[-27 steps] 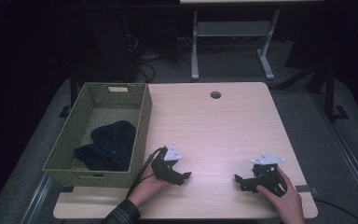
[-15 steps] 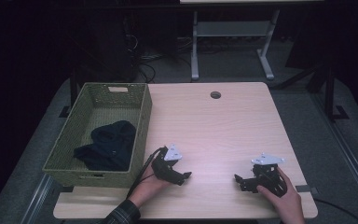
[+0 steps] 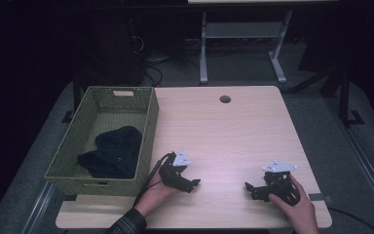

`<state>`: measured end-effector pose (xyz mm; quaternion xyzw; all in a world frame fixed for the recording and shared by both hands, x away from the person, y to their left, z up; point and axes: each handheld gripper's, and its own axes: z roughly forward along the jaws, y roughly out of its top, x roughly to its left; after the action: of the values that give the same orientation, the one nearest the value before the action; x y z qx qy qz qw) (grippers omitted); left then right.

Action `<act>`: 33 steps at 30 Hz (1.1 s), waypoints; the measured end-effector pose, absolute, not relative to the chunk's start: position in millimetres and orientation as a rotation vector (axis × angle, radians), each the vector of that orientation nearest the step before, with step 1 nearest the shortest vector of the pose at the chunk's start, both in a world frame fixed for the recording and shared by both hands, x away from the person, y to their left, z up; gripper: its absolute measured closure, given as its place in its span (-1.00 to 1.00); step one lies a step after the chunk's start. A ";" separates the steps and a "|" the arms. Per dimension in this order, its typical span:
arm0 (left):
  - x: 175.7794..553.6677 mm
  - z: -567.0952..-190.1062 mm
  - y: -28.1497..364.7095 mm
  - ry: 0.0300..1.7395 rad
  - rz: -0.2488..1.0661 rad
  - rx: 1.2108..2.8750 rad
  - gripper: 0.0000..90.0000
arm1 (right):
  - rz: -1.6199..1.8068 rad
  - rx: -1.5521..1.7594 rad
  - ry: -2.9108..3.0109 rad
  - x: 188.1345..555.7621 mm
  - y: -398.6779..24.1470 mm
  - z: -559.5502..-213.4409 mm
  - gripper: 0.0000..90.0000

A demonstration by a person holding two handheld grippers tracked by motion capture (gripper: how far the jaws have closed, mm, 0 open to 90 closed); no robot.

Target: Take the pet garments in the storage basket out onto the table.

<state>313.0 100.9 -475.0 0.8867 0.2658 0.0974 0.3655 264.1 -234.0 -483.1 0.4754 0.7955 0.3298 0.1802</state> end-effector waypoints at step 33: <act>313.5 -445.5 104.7 0.701 0.219 2.275 -0.69 | 0.932 1.342 2.248 263.9 -234.1 -483.1 -1.00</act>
<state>313.5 104.7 -445.5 0.8852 0.2730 0.0854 0.3668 263.9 -234.1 -483.1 0.4751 0.7957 0.3298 0.1801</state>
